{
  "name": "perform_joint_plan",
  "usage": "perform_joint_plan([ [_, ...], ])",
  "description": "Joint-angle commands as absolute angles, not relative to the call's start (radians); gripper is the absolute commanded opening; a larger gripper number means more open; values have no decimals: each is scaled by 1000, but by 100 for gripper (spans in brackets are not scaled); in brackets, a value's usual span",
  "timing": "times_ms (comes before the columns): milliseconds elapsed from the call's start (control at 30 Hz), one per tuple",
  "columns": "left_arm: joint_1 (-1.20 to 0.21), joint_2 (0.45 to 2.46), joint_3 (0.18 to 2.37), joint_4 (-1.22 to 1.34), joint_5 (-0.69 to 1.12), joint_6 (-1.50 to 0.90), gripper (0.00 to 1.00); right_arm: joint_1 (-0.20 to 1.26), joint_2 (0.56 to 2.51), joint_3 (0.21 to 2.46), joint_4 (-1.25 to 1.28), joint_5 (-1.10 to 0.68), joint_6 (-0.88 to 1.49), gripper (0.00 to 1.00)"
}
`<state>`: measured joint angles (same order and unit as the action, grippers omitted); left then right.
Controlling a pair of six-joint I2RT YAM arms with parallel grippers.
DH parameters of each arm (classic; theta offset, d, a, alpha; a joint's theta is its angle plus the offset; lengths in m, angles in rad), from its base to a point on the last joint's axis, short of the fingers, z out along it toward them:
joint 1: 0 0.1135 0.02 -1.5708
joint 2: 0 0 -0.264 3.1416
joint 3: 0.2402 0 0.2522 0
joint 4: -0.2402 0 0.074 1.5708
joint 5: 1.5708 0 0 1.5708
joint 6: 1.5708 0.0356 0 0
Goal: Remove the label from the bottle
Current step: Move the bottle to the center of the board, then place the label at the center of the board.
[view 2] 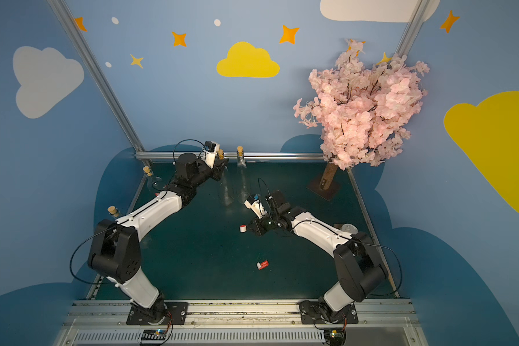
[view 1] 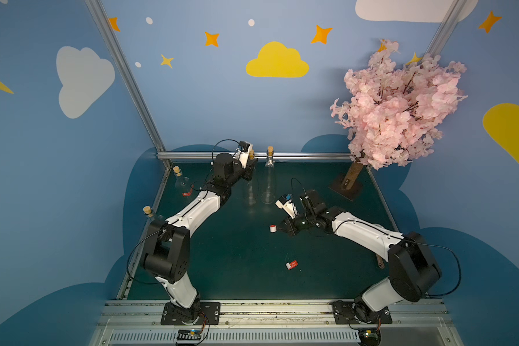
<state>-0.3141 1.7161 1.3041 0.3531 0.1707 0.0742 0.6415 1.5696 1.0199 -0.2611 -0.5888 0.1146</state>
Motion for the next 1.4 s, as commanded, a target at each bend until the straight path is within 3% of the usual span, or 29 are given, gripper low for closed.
perform_joint_plan([
  [0,-308,1708,1357,432,202,58,10,630,1594,1055,-313,-624,138,0],
  [367,-304,1715,1330,440,205,51,21,618,1618,1063,-311,-640,148,0],
  [833,-304,1678,1300,428,204,62,61,616,1622,1061,-322,-631,142,0],
  [1067,-338,1540,1183,384,163,75,71,616,1652,1091,-425,-609,143,0],
  [1367,-508,1291,928,270,-15,98,78,627,1687,1072,-517,-546,147,0],
])
